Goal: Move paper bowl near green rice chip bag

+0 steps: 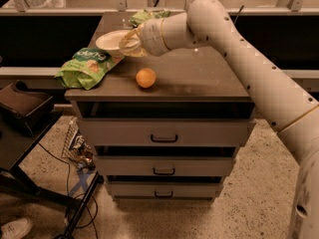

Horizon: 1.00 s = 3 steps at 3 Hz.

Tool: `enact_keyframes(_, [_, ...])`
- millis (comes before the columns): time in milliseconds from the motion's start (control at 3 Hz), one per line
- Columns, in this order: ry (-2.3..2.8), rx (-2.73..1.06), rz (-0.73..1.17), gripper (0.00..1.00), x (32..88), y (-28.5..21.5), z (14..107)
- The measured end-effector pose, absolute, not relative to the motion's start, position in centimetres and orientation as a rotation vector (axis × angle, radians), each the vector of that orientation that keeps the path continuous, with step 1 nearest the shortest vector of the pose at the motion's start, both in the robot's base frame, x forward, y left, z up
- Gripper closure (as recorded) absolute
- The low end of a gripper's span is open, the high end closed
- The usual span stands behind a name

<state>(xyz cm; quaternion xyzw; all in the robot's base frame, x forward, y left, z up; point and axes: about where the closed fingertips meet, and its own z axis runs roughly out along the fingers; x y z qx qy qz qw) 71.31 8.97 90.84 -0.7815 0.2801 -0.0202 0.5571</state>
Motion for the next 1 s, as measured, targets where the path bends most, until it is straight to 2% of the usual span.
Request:
enact_keyframes(333, [0.659,-1.846,-0.043,0.17,71.25,9.21,90.73])
enact_keyframes(667, [0.655,-1.848,-0.038,0.00,71.18,9.53,90.60])
enact_keyframes(1000, [0.655,-1.848,-0.038,0.00,71.18,9.54,90.60])
